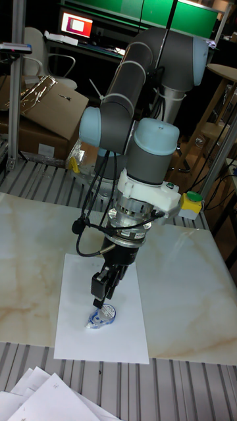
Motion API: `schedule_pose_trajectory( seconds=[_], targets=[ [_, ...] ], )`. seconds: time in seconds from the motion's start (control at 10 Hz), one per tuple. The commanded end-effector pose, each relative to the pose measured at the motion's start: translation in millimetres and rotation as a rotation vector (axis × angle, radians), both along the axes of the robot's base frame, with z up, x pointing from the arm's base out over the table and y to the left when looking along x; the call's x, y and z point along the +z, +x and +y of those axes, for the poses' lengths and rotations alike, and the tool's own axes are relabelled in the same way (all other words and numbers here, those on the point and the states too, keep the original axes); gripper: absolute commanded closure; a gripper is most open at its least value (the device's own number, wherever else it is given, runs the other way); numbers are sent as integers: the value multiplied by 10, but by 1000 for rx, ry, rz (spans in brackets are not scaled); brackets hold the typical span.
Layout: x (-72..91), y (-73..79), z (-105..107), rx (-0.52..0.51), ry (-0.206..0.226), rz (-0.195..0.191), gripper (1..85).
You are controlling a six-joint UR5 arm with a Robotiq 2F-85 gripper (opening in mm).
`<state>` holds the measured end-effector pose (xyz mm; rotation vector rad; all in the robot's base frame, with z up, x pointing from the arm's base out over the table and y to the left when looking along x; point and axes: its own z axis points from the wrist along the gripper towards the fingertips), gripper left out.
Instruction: Use the correction tape on paper
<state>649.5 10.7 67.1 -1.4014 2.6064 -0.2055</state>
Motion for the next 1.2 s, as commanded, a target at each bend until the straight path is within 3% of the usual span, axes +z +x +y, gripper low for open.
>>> schedule_pose_trajectory(
  seconds=[0.0,0.3,0.5,0.7,1.0,1.1],
  targets=[
    [-98,105,149,-224,64,16,437],
    [-211,244,260,-237,78,-1,430],
    [-236,431,390,-191,112,-59,440],
    [-214,506,466,-175,140,-85,440],
    [-265,482,427,-180,153,-87,450],
    [-312,428,439,-197,178,-76,450]
  ],
)
